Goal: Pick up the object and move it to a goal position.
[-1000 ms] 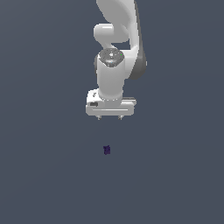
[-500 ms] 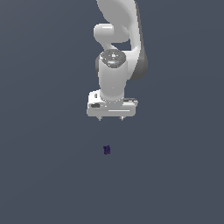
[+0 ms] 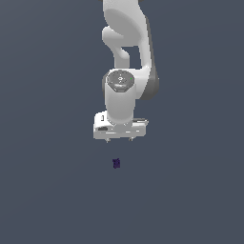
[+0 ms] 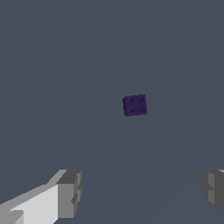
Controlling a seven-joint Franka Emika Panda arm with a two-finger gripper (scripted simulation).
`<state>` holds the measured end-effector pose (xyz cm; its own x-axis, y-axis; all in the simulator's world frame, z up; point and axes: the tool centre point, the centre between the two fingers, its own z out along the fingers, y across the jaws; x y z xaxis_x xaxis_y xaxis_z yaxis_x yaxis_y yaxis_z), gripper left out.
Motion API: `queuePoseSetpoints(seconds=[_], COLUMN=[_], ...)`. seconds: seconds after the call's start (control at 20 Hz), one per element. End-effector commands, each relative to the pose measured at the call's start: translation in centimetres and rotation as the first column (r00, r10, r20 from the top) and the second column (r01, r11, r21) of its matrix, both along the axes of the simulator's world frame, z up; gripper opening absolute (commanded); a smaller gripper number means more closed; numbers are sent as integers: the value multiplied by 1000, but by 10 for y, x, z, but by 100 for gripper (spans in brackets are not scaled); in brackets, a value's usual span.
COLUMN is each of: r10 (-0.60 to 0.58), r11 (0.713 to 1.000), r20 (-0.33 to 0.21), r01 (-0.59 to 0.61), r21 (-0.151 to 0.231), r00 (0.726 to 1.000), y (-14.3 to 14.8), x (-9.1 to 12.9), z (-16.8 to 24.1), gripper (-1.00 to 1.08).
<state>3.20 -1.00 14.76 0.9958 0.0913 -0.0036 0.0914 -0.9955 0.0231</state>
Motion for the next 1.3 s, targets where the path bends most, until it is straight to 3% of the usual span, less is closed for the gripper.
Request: queuePoseSetpoints(seconds=[0.0, 0.55, 1.25], r10=[21, 100, 115], r11=[1000, 995, 993], r20=[-1, 1, 1], r01=[-21, -100, -115], r21=[3, 19, 23], r00=[1000, 995, 993], y=[-3, -13, -16], x=[12, 51, 57], z=[-12, -63, -85], gripper=[100, 100, 100])
